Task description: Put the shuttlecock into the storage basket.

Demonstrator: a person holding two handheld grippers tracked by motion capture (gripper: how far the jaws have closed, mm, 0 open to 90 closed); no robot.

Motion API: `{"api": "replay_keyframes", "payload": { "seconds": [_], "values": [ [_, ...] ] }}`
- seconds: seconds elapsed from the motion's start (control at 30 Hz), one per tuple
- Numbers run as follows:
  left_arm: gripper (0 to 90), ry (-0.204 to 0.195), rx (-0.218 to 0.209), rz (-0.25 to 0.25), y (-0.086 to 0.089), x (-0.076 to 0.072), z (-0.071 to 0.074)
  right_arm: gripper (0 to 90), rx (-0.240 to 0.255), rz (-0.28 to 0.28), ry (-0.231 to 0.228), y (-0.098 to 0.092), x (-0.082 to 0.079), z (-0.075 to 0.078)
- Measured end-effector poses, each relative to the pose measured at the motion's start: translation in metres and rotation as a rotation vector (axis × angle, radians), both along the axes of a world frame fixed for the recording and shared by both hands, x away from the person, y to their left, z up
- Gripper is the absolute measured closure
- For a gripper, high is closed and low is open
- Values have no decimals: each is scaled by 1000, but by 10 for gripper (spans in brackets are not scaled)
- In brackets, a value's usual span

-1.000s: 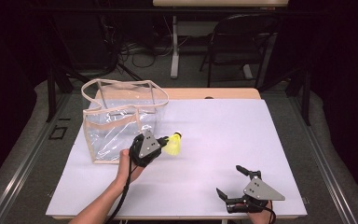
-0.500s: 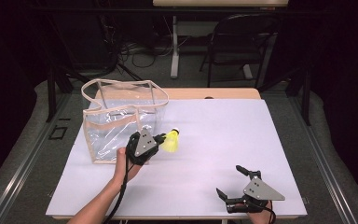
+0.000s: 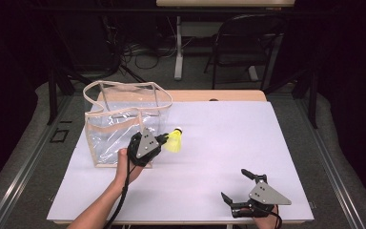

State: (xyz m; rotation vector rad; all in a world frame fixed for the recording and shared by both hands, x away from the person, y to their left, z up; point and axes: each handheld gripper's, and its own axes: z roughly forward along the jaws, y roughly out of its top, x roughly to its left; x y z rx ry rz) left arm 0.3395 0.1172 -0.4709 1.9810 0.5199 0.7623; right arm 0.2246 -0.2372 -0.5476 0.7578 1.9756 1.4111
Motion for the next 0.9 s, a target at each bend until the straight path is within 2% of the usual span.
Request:
{"api": "replay_keyframes", "payload": {
  "seconds": [0.5,0.9],
  "values": [
    [889,-13,-2,15,3,6,2,9,-4,-5,0,-1,0,0],
    [890,-31,0,12,0,8,10,9,-5,-6,0,-1,0,0]
  ]
}}
